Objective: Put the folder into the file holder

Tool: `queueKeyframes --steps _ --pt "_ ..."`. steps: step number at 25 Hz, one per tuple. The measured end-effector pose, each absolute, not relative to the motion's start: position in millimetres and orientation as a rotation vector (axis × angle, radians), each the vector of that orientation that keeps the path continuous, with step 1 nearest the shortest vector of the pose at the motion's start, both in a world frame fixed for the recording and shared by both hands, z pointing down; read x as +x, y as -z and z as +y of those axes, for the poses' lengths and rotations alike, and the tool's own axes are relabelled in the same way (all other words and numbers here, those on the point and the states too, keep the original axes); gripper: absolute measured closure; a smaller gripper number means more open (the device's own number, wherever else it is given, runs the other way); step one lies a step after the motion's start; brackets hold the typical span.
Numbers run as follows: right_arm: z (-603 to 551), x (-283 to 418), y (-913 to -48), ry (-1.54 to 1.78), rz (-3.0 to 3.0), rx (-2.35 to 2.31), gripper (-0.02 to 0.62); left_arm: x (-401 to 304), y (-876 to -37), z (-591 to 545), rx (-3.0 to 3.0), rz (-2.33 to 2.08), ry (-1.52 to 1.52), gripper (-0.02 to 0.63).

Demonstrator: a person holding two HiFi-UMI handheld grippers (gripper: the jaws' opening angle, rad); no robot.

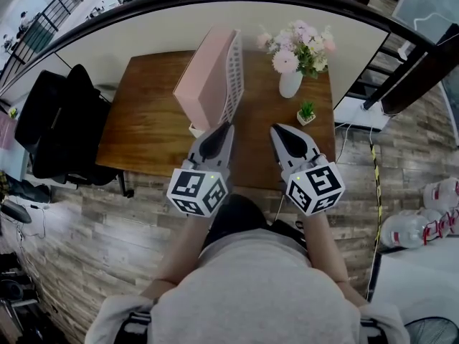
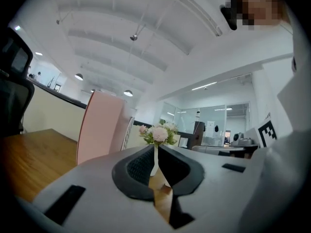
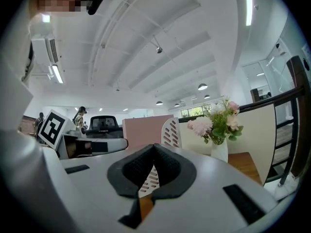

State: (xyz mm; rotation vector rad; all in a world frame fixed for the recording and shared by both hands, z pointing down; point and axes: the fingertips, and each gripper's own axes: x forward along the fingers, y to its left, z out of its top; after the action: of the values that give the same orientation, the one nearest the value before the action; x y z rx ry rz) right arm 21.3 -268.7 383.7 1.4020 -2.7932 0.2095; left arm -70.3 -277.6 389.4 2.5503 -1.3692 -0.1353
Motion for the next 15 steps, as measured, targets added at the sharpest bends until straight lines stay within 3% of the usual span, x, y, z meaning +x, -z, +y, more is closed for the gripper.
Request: queueKeyframes --steps 3,15 --pt "-265.1 18.3 -383.5 -0.211 -2.807 1.390 0.586 -65.9 -390.1 -275.3 2.569 -1.343 0.136 0.592" --pt "-250.9 20.0 -398.6 -0.250 -2.791 1.330 0.586 -35.0 -411.8 -265.3 2.654 -1.206 -0.129 0.593"
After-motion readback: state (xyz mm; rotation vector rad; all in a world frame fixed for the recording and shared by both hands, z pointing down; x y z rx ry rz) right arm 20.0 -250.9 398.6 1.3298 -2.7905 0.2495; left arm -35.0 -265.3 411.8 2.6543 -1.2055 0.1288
